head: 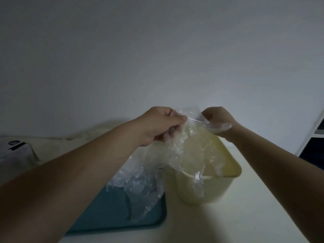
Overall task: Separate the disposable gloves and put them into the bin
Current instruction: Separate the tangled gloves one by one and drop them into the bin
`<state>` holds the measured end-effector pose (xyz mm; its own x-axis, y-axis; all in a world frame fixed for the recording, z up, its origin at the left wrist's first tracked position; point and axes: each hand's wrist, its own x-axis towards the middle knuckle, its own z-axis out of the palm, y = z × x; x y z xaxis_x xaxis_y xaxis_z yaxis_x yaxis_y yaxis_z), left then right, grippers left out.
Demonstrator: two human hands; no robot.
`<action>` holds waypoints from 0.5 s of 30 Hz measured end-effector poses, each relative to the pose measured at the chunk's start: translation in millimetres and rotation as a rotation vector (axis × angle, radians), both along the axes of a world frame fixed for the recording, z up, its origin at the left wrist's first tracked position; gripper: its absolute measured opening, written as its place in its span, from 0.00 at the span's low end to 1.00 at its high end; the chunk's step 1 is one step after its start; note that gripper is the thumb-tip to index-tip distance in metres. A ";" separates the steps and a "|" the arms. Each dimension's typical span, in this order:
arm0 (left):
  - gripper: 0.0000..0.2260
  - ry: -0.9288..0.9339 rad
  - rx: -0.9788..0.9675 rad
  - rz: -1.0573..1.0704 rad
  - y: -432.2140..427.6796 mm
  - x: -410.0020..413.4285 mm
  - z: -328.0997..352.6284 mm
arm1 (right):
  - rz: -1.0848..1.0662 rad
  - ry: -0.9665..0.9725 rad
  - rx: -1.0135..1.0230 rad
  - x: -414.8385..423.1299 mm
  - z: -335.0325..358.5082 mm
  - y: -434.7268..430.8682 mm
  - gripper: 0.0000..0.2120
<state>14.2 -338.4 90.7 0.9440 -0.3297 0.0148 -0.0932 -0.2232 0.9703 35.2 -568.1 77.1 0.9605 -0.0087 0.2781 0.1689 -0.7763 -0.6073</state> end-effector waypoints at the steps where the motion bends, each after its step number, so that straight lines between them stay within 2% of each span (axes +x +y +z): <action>1: 0.15 0.001 0.028 0.004 -11.9 10.3 -6.5 | -0.038 -0.013 -0.021 -6.6 5.1 -4.8 0.01; 3: 0.16 -0.012 0.088 0.027 -30.1 25.0 -17.6 | -0.088 -0.010 0.010 -5.5 6.8 -15.8 0.03; 7: 0.10 -0.110 0.287 0.055 -60.9 45.3 -38.6 | -0.214 -0.081 -0.058 -9.4 2.1 -18.2 0.14; 10: 0.09 -0.110 0.370 0.043 -74.1 55.8 -37.7 | -0.150 -0.130 -0.114 -20.0 13.5 -8.8 0.16; 12: 0.11 -0.065 0.441 0.005 -80.5 58.1 -33.6 | -0.074 0.005 -0.204 -28.4 19.8 0.0 0.15; 15: 0.13 -0.069 0.613 -0.065 -87.3 53.9 -27.0 | 0.031 0.395 -0.347 -36.7 21.3 10.5 0.11</action>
